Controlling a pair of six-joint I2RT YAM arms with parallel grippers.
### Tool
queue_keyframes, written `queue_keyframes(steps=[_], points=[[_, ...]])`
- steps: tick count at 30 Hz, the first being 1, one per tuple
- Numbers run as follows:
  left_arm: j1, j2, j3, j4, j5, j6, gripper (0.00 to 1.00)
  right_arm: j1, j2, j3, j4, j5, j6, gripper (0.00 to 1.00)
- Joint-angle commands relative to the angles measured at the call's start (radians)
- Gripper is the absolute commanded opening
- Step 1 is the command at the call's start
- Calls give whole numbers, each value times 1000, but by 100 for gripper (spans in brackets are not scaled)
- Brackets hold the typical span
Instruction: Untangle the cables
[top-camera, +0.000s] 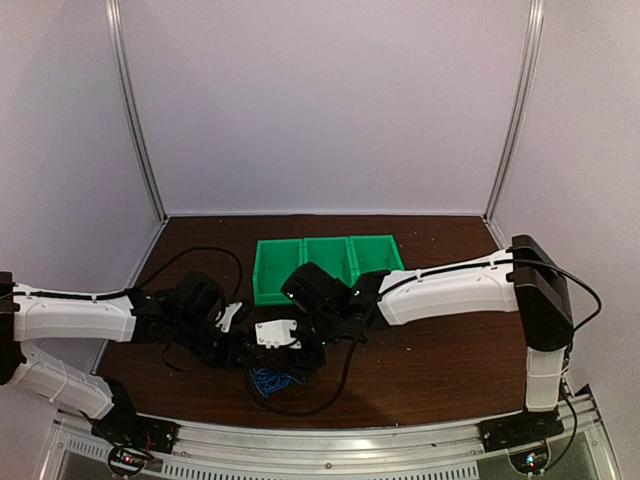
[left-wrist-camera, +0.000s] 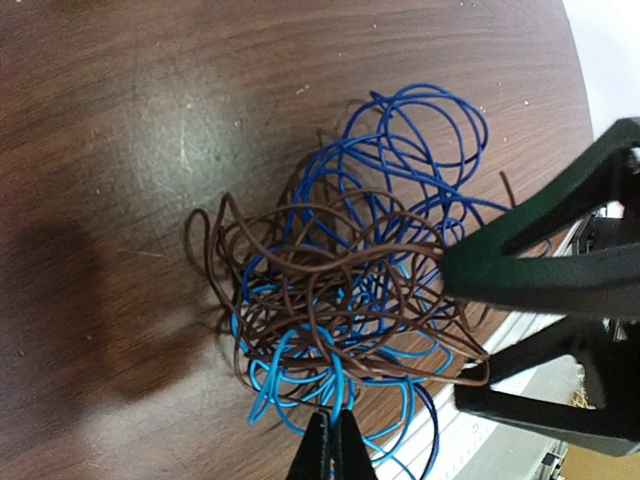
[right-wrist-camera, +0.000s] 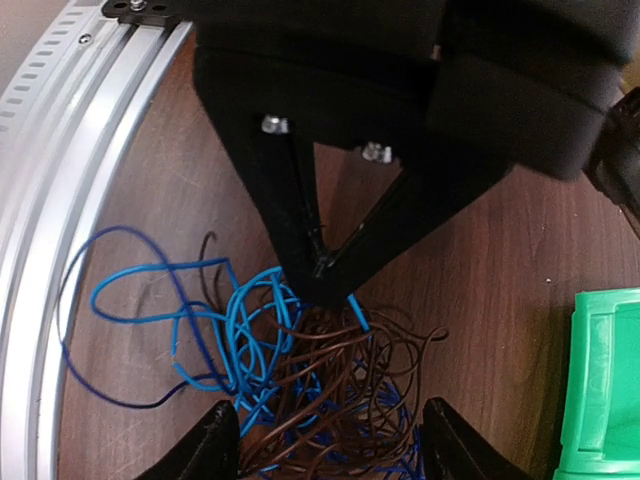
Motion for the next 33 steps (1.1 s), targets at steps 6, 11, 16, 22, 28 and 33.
queue_keyframes(steps=[6, 11, 16, 22, 28, 33], points=[[27, -84, 203, -155, -86, 88, 0, -15, 82, -63, 151, 79, 26, 27], [88, -145, 367, -326, -188, 153, 0, -33, 39, -138, 207, 86, 42, 6], [140, -161, 585, -485, -314, 228, 0, -47, 21, -183, 208, 99, 35, 0], [145, -111, 964, -653, -519, 309, 0, -63, -7, -239, 213, 112, 24, 0], [145, -35, 1375, -777, -718, 373, 0, -85, -49, -290, 194, 120, 10, 0], [144, -55, 1431, -709, -756, 399, 0, -87, -94, -314, 177, 95, 14, 3]])
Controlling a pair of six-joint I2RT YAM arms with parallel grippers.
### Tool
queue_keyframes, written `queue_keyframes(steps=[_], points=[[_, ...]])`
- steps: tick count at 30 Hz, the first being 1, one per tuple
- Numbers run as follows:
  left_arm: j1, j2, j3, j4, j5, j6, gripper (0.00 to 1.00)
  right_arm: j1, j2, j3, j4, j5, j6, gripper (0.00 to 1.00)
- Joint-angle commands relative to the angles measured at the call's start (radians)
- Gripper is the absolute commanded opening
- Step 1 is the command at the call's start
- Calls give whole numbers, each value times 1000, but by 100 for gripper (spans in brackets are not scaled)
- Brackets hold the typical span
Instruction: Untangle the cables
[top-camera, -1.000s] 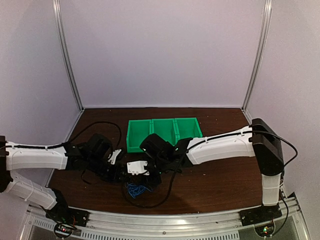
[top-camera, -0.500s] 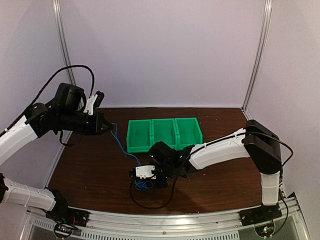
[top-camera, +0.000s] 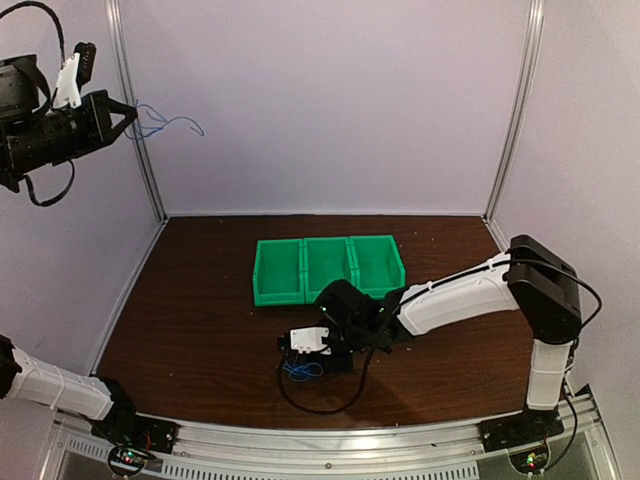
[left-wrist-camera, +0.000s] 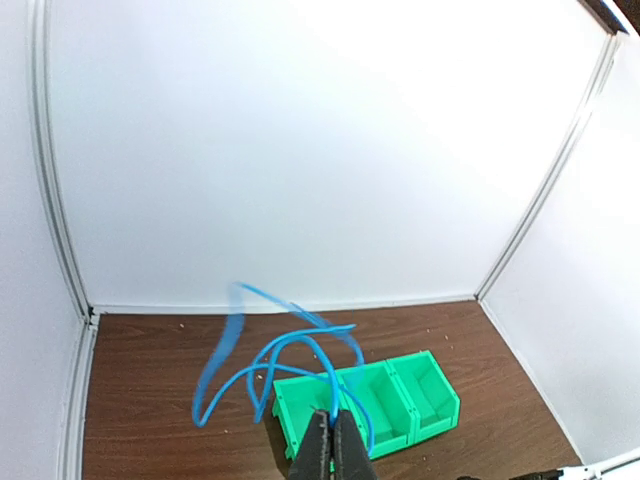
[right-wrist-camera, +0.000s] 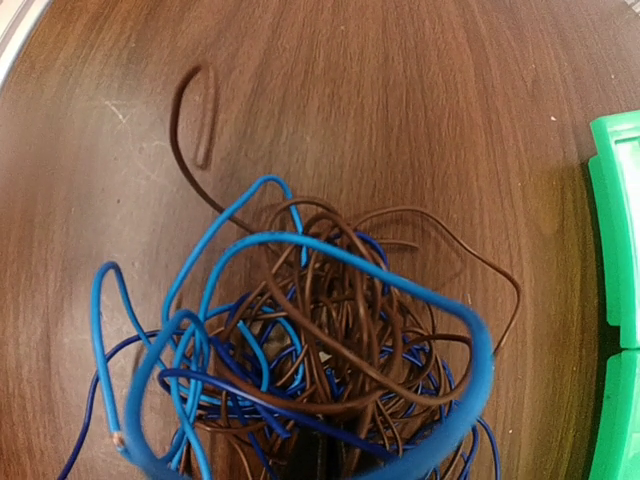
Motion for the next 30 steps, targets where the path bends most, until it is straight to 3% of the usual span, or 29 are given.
queue_keyframes(steps=[1, 4, 9, 14, 19, 24, 30], points=[[4, 3, 16, 5, -67, 58, 0, -6, -73, -15, -69, -6, 0, 10], [4, -6, -77, 70, 26, 63, 0, -8, -151, 7, -128, -28, -9, 31], [4, -36, -313, 206, 196, 50, 0, -18, -272, 97, -313, -88, -38, 49], [4, -56, -566, 373, 383, 29, 0, -59, -390, 137, -431, -190, -46, 54], [2, -61, -720, 527, 483, -20, 0, -144, -450, 159, -417, -204, 25, 52], [-24, -32, -777, 624, 552, -52, 0, -237, -459, 167, -358, -224, 141, 50], [-61, 14, -762, 670, 579, -41, 0, -243, -435, 183, -327, -287, 191, 48]])
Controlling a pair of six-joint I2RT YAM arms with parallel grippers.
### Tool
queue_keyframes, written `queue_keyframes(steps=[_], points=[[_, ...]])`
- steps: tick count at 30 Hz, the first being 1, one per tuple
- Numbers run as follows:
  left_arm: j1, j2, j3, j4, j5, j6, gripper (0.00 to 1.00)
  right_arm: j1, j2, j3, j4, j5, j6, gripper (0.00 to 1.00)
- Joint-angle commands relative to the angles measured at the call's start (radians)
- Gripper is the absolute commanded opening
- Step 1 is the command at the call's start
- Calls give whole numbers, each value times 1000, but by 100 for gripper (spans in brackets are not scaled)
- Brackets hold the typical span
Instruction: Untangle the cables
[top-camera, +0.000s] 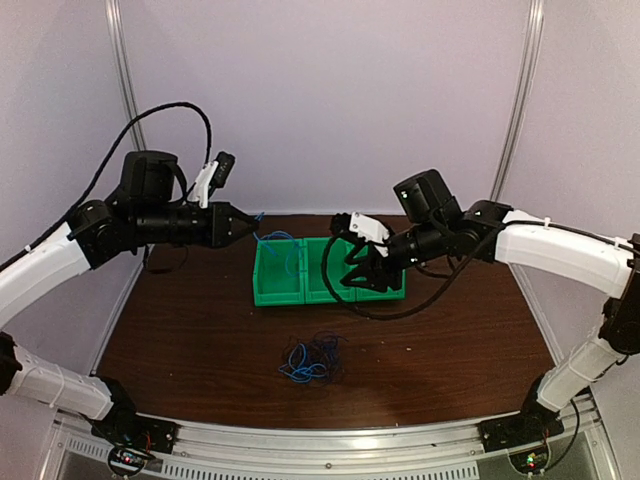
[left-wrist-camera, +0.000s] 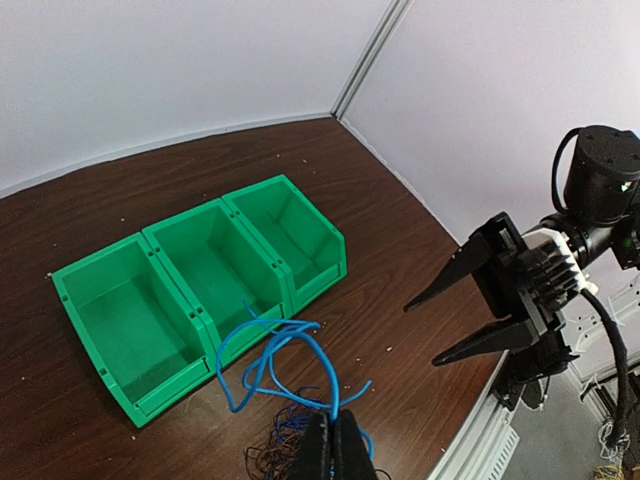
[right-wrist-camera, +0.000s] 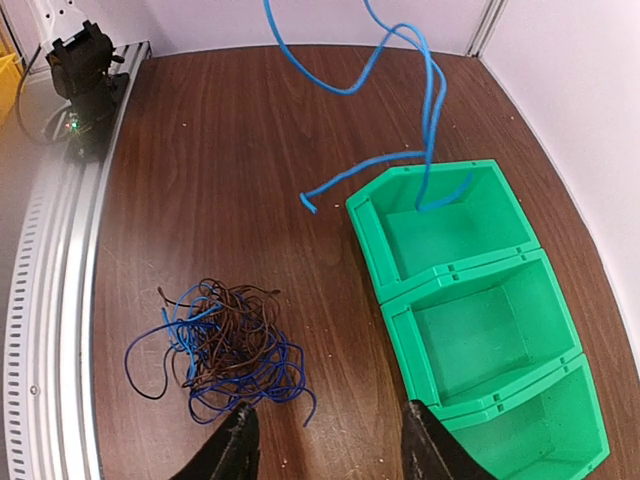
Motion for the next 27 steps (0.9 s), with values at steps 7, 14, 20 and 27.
queue_keyframes(steps=[7, 14, 20, 27], points=[[-50, 68, 50, 175, 84, -14, 0, 8, 74, 45, 154, -22, 163, 46], [-73, 77, 69, 176, 60, -19, 0, 8, 108, 47, 169, -210, 137, 49], [-87, 80, 77, 177, 71, -23, 0, 8, 137, 58, 227, -166, 175, 48], [-110, 79, 78, 175, 77, -28, 0, 8, 155, 36, 278, -114, 184, 41]])
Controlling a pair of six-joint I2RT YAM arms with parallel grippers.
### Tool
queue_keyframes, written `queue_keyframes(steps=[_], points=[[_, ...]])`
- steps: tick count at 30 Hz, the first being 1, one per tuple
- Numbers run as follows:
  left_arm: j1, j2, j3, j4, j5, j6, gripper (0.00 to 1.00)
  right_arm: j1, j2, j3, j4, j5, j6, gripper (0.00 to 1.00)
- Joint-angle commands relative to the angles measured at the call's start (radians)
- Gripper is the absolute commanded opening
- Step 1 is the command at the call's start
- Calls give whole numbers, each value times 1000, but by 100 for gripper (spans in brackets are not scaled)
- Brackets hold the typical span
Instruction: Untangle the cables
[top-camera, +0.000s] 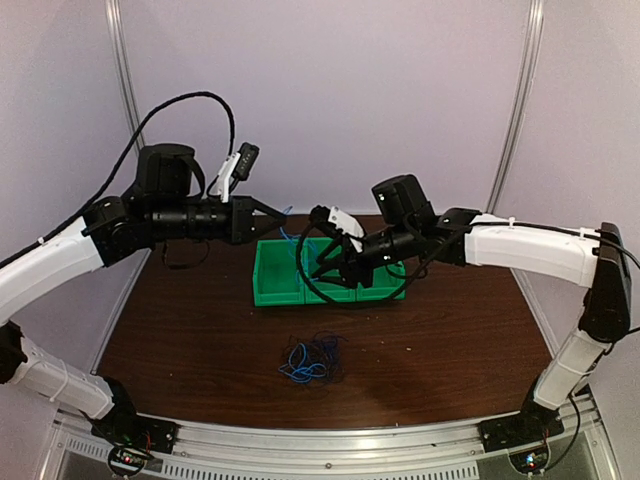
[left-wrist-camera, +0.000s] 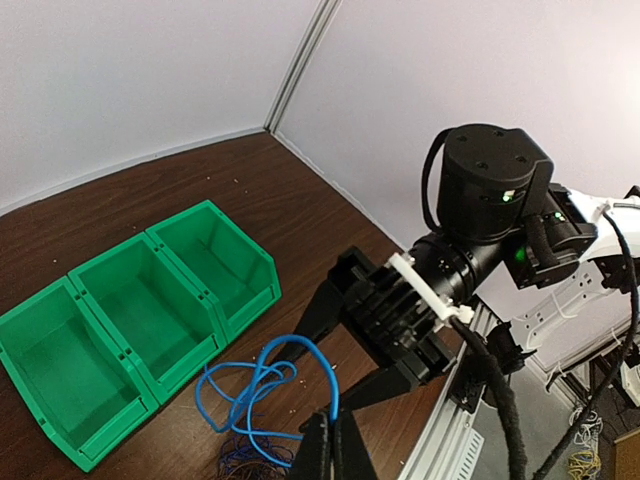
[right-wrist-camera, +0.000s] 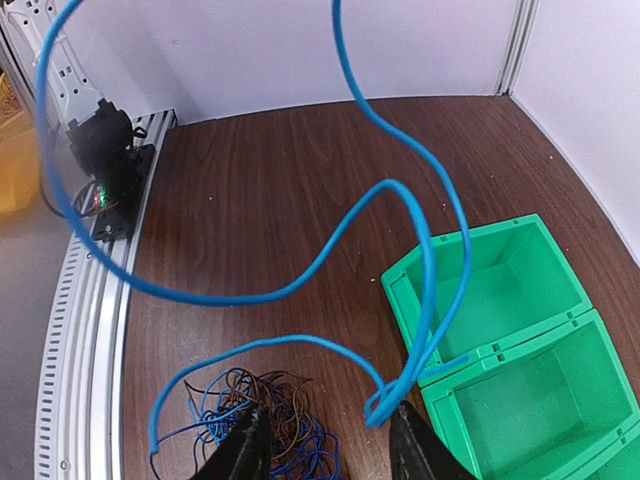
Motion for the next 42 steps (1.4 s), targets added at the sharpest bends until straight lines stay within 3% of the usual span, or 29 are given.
queue_keyframes(steps=[1, 5, 10, 14, 17, 26, 29, 31, 34, 42], points=[[-15, -3, 30, 48, 13, -9, 0, 1, 11, -1, 60, 48, 16, 40], [-18, -7, 29, 45, 7, -7, 0, 1, 8, -15, 71, 76, 12, 39], [-18, -5, 27, 44, 4, -3, 0, 1, 1, -31, 80, 101, 9, 17], [-18, -7, 34, 24, -25, 7, 0, 0, -23, -61, 58, 124, -21, 13], [-18, -10, 36, 19, -40, 18, 0, -7, -49, -102, 50, 143, -42, 0], [-18, 36, 18, 24, -47, 31, 0, -36, -98, -75, -20, 49, -54, 0], [-18, 42, -10, 36, -65, 43, 51, -39, -112, -28, -101, 47, -70, 0], [-18, 35, -56, 73, -56, 52, 70, -41, -127, 2, -142, 63, -73, 0], [-18, 12, -181, 213, -19, 39, 78, -45, -143, 43, -181, 88, -74, 0], [-39, 23, -412, 488, 20, -51, 75, -64, -147, 47, -159, 115, -30, 0]])
